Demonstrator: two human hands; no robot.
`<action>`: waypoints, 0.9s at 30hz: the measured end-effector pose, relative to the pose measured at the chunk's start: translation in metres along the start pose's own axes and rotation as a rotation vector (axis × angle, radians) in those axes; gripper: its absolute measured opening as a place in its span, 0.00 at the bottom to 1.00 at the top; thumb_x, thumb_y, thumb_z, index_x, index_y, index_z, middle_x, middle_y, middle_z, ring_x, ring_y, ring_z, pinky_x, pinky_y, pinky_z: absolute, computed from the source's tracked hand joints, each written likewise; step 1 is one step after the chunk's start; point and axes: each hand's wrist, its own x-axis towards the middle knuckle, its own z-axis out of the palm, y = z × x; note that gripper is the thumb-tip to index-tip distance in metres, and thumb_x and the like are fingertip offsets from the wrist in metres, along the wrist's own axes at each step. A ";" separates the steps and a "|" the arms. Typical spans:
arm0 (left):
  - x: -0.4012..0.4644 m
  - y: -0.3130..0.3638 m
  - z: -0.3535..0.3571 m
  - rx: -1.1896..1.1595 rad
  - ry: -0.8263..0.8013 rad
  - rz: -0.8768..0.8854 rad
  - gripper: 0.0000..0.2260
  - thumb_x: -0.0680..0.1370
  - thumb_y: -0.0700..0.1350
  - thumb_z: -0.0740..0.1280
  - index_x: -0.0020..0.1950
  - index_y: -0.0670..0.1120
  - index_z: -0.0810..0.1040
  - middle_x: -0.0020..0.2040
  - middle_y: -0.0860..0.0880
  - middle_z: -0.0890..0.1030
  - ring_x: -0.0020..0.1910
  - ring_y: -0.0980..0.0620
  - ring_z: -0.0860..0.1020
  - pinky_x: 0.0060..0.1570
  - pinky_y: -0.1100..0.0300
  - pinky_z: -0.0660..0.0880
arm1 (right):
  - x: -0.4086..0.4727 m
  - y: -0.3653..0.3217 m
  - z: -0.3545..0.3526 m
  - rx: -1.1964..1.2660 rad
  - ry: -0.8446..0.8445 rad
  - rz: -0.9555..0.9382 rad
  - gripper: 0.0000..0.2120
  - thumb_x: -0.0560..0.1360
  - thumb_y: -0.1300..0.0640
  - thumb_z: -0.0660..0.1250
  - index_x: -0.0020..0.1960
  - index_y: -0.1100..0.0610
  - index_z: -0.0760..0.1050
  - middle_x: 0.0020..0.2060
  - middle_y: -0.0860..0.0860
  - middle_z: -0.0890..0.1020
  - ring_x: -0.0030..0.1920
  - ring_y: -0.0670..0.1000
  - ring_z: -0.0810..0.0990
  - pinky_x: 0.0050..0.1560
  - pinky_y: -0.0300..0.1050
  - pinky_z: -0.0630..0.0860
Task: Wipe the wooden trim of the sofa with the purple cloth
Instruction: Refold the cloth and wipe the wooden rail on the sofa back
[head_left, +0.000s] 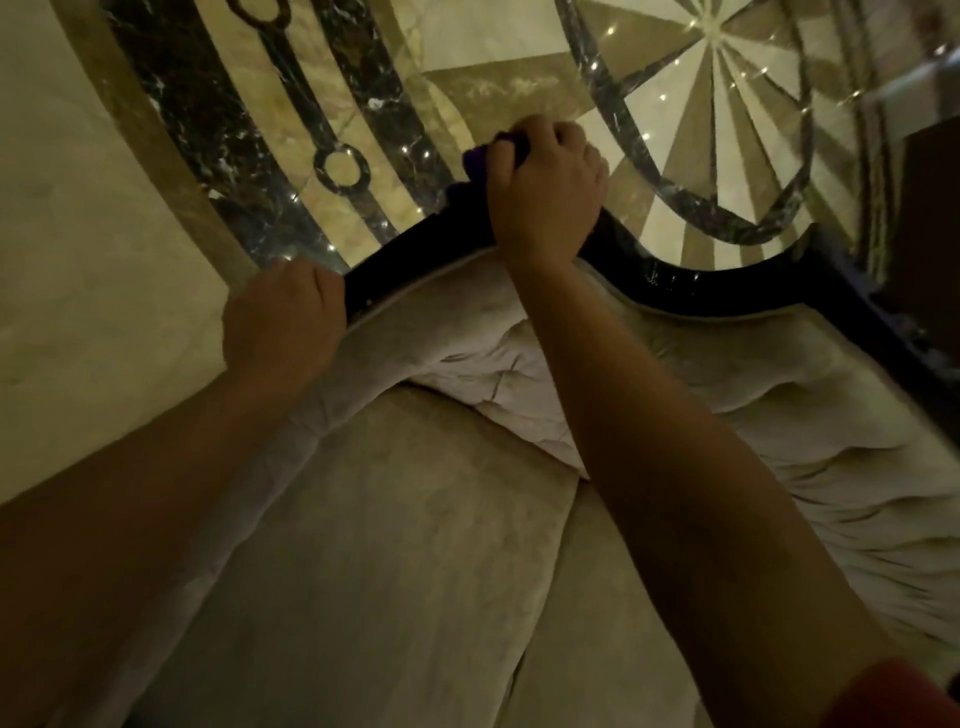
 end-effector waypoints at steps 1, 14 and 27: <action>0.011 0.013 0.004 -0.045 0.005 -0.003 0.18 0.86 0.48 0.52 0.47 0.39 0.75 0.42 0.38 0.75 0.41 0.39 0.76 0.41 0.47 0.68 | 0.004 0.006 -0.003 0.019 0.005 0.030 0.15 0.81 0.48 0.61 0.62 0.52 0.81 0.60 0.52 0.81 0.62 0.54 0.78 0.69 0.53 0.69; 0.062 0.127 0.042 0.048 0.301 0.040 0.26 0.84 0.52 0.48 0.46 0.37 0.80 0.40 0.34 0.82 0.38 0.34 0.80 0.37 0.47 0.67 | 0.009 0.065 -0.001 0.257 0.096 -0.065 0.13 0.80 0.54 0.66 0.61 0.55 0.83 0.59 0.58 0.82 0.59 0.58 0.79 0.58 0.52 0.76; 0.057 0.129 0.034 0.027 0.285 0.040 0.24 0.85 0.51 0.50 0.46 0.36 0.79 0.42 0.34 0.81 0.40 0.34 0.79 0.40 0.44 0.73 | 0.019 0.166 -0.088 -0.966 -0.444 -0.226 0.21 0.83 0.48 0.58 0.69 0.59 0.75 0.66 0.64 0.77 0.69 0.67 0.72 0.71 0.66 0.66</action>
